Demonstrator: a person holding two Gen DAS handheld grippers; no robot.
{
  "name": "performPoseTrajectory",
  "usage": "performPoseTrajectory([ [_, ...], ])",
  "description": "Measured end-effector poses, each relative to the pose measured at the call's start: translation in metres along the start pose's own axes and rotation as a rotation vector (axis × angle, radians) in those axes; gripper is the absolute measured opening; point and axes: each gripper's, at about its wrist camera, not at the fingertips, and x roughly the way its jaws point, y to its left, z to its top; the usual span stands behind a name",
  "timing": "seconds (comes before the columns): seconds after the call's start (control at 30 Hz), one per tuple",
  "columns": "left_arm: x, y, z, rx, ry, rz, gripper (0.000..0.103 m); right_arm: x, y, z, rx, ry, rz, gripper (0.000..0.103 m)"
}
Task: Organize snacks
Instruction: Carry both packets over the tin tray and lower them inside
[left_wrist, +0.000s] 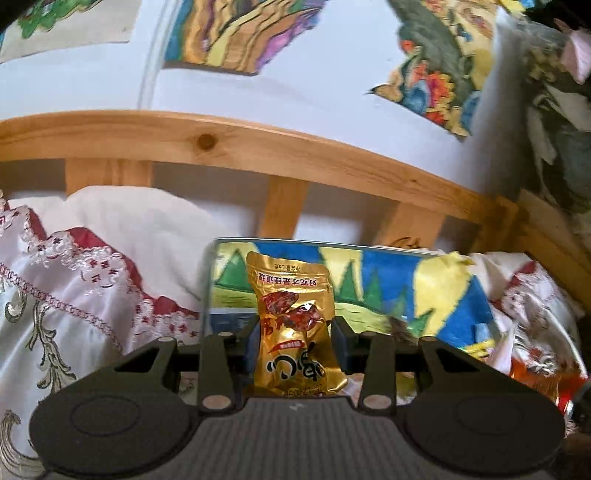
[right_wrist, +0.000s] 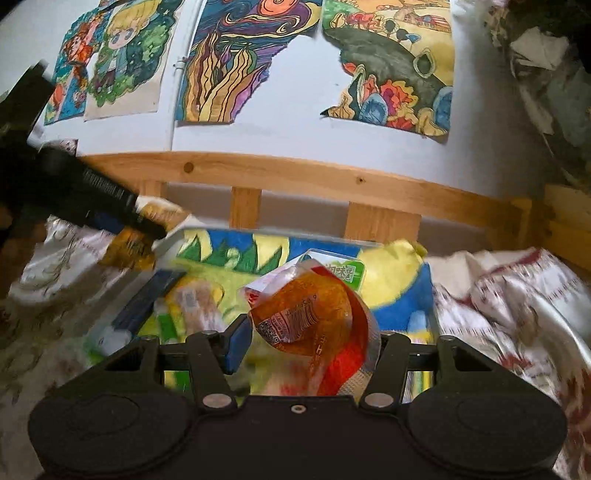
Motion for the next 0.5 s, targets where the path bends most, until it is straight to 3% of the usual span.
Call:
performPoseTrajectory([
  [0.2, 0.016, 0.012, -0.003, -0.001, 0.015, 0.008, 0.044, 0.059, 0.017, 0.033, -0.045, 0.032, 0.074, 0.057],
  [0.33, 0.03, 0.016, -0.006, -0.005, 0.023, 0.013, 0.044, 0.087, 0.033, 0.038, -0.124, 0.072, 0.096, 0.057],
  [0.5, 0.045, 0.022, -0.005, -0.018, 0.022, 0.006, 0.044, 0.109, 0.038, 0.034, -0.104, 0.125, 0.103, 0.057],
])
